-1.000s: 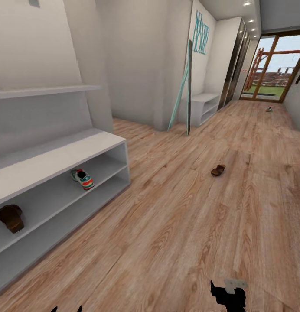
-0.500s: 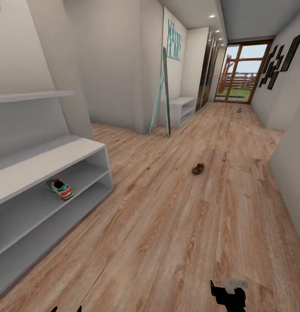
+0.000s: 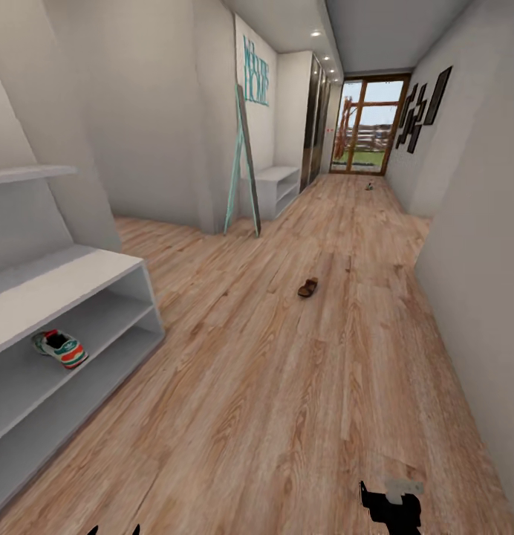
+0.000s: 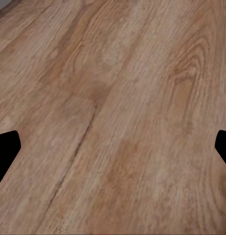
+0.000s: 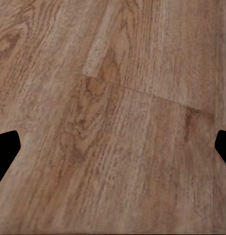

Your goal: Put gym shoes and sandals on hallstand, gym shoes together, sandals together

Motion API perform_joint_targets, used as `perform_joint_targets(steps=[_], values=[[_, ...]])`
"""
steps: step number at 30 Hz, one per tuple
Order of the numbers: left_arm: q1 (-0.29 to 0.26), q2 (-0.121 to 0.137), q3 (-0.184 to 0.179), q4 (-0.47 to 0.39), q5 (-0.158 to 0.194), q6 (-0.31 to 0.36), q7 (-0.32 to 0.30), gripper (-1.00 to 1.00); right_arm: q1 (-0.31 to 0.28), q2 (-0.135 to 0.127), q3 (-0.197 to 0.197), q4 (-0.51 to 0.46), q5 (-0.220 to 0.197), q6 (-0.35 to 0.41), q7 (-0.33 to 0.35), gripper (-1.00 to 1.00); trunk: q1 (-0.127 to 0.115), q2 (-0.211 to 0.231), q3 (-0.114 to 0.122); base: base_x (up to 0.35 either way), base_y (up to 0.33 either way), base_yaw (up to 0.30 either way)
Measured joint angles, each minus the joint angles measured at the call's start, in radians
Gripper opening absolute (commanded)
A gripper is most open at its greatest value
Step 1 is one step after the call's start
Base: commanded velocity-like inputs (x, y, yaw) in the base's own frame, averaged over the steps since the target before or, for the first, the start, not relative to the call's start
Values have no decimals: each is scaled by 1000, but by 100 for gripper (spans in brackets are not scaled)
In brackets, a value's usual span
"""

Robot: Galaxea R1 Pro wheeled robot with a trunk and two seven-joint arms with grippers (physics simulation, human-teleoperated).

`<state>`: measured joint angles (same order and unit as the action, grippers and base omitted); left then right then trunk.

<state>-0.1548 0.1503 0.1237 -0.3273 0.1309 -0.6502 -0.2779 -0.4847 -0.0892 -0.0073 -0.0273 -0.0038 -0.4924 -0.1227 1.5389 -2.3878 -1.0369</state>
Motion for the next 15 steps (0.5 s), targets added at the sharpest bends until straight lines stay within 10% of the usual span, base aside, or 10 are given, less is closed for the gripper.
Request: perform_joint_targets(steps=[15], values=[[0, 0, 0, 0, 0, -1, 0, 100, 1, 0, 0, 0, 0, 0, 0, 100, -15, 28, 7, 0, 0, -289]])
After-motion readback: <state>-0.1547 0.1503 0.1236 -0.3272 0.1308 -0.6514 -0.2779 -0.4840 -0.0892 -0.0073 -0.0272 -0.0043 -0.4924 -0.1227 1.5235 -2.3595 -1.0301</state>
